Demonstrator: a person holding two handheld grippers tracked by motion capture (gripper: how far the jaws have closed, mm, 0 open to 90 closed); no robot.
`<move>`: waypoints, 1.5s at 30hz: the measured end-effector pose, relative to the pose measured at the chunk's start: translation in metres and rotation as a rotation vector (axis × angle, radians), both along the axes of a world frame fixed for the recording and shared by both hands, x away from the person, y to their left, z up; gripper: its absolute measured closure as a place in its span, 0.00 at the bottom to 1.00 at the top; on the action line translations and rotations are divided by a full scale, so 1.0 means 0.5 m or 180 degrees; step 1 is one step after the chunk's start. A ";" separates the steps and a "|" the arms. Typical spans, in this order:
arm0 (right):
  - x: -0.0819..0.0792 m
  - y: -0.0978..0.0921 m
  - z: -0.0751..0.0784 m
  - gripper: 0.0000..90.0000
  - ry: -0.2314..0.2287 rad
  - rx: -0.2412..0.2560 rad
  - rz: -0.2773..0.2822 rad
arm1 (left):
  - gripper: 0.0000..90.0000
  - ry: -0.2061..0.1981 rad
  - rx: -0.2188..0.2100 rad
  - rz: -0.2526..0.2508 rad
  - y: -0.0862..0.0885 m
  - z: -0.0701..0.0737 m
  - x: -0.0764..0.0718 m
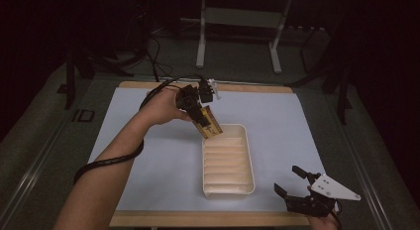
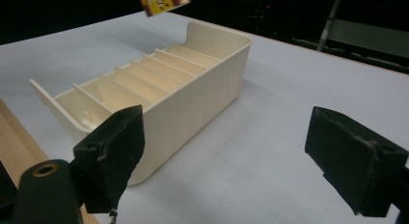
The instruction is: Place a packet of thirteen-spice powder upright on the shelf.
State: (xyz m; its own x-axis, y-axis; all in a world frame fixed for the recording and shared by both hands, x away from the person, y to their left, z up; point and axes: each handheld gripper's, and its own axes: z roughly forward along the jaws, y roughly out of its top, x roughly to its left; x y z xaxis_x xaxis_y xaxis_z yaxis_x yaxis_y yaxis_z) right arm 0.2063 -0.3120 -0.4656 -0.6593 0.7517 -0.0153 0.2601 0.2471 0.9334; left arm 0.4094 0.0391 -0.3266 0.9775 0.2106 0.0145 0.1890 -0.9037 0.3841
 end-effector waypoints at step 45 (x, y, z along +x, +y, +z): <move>-0.001 -0.004 0.000 0.16 0.0017 0.0067 0.0048 | 0.76 0.0166 0.0463 -0.0461 -0.111 -0.139 0.096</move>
State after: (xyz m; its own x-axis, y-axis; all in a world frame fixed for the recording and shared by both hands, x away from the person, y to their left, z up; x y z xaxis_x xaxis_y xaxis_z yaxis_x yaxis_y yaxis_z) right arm 0.2056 -0.3141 -0.4655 -0.6706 0.7418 0.0040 0.2616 0.2315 0.9370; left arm 0.4574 -0.0162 -0.3962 0.9976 0.0671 -0.0169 0.0692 -0.9682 0.2406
